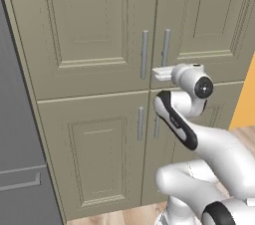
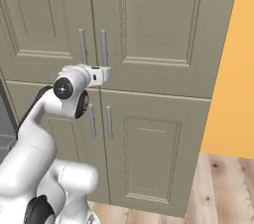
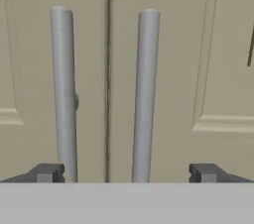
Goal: Move the syrup bottle and condiment bottle from the cabinet to the dining counter.
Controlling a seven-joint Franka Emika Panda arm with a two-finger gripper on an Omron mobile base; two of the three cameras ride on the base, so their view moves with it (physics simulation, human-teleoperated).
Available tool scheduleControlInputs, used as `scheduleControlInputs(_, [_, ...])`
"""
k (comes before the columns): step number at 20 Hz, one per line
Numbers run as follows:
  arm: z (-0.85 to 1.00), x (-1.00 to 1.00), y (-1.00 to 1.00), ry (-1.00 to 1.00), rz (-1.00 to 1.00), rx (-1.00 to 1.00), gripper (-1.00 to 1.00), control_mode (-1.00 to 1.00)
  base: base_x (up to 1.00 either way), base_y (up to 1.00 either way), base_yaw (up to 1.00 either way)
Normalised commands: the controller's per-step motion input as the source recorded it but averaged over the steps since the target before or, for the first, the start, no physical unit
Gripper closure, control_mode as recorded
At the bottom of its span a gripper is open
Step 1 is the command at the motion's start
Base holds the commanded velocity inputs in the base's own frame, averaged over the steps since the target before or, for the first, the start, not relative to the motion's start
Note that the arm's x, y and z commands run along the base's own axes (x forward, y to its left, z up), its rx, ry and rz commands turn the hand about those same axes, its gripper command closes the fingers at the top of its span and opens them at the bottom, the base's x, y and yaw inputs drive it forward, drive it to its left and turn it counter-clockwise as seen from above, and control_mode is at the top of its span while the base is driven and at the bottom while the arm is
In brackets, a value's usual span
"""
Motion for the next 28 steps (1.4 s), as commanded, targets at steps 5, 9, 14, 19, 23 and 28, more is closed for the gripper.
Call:
scheduleControlInputs(5, [0.42,0.27,-0.13,-0.25,0.0,0.0,-1.0,-1.0,0.0,0.0,0.0])
scheduleControlInputs(9, [0.4,0.34,-0.02,-0.2,0.0,0.0,-1.0,-1.0,0.0,0.0,0.0])
scheduleControlInputs(14, [0.33,0.45,-0.03,-0.18,0.0,0.0,-1.0,-1.0,0.0,0.0,0.0])
scheduleControlInputs(19, [0.22,0.54,-0.02,-0.1,0.0,0.0,-1.0,-1.0,0.0,0.0,0.0])
scheduleControlInputs(23, [0.09,0.57,-0.02,-0.03,0.0,0.0,-1.0,-1.0,0.0,0.0,0.0])
scheduleControlInputs(28, [0.01,0.62,0.0,0.0,0.0,0.0,-1.0,-1.0,0.0,0.0,0.0])
